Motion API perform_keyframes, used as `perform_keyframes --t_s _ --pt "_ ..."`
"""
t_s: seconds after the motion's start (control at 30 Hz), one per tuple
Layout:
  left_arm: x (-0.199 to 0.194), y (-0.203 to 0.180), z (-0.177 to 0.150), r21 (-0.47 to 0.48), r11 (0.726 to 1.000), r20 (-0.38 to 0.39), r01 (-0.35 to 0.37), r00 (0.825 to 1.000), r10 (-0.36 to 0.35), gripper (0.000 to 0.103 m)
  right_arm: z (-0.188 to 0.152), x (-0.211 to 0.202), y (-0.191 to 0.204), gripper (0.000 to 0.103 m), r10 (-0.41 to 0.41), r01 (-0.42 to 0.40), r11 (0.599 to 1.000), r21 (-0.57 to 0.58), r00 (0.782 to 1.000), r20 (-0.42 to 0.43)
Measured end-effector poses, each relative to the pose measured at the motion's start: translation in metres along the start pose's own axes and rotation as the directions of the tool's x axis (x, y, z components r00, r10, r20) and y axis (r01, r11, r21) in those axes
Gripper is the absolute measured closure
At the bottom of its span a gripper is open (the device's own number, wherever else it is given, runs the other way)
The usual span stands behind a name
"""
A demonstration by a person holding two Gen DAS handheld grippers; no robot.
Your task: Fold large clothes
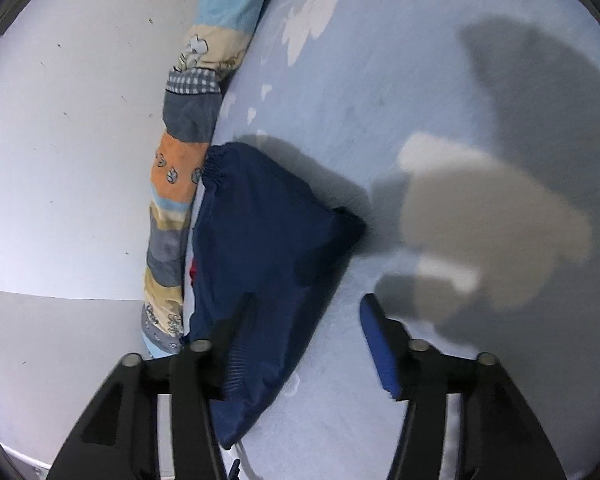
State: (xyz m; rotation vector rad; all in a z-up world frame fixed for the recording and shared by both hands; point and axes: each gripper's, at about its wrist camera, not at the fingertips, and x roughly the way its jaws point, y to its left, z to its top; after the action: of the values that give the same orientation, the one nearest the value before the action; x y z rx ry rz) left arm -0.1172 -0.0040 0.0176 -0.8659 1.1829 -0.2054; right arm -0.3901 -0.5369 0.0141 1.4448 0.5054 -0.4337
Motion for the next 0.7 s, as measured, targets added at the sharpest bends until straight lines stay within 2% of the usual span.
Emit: perform_keyframes --t_s 0.07,0.13,0.2,0.27,0.33,0.37,0.4,0.43,0.47,0.6,0.7 --pt "0.009 -0.003 0.002 0.025 1.000 -0.002 0.000 1.000 0.000 0.040 0.004 0.012 0.002 0.047 -0.016 0.016 1.000 -0.003 1.000 0.021" --pt "0.019 -0.007 0.005 0.050 0.999 0.020 -0.001 1.000 0.000 0.029 0.009 0.023 0.005 0.050 -0.016 0.017 1.000 -0.014 0.999 0.040" --pt "0.022 -0.011 0.009 0.062 0.998 0.050 0.003 0.999 -0.006 0.022 0.017 0.037 0.010 0.062 -0.011 0.013 0.999 -0.035 0.999 0.053" --pt "0.027 -0.018 0.012 0.089 0.996 0.092 0.000 0.996 -0.008 0.020 0.026 0.055 0.012 0.081 0.017 -0.016 0.999 -0.046 0.999 0.035" --pt "0.032 -0.024 0.015 0.118 0.993 0.129 -0.006 0.992 -0.010 0.020 0.030 0.068 0.011 0.084 0.071 -0.071 0.996 -0.045 0.997 0.007" --pt "0.035 -0.030 0.015 0.152 0.988 0.137 -0.001 0.990 -0.020 0.026 0.032 0.073 0.014 0.084 0.088 -0.088 0.994 -0.064 0.996 -0.002" --pt "0.039 -0.037 0.016 0.202 0.979 0.137 -0.012 0.990 -0.017 0.069 0.033 0.074 0.020 0.086 0.092 -0.092 0.991 -0.097 0.996 -0.007" --pt "0.041 -0.042 0.016 0.231 0.972 0.135 -0.032 0.991 0.000 0.083 0.033 0.073 0.027 0.092 0.076 -0.075 0.987 -0.139 0.997 0.001" --pt "0.040 -0.047 0.013 0.258 0.964 0.164 -0.063 0.986 0.021 0.085 0.032 0.070 0.035 0.094 0.059 -0.055 0.982 -0.182 0.998 0.013" --pt "0.021 -0.057 0.007 0.292 0.954 0.224 -0.070 0.975 0.003 0.092 0.016 0.051 0.067 0.097 0.010 0.021 0.943 -0.332 0.996 0.091" --pt "0.005 -0.060 -0.001 0.343 0.935 0.236 -0.089 0.972 0.006 0.093 0.002 0.036 0.076 0.097 0.007 0.043 0.926 -0.376 0.992 0.130"
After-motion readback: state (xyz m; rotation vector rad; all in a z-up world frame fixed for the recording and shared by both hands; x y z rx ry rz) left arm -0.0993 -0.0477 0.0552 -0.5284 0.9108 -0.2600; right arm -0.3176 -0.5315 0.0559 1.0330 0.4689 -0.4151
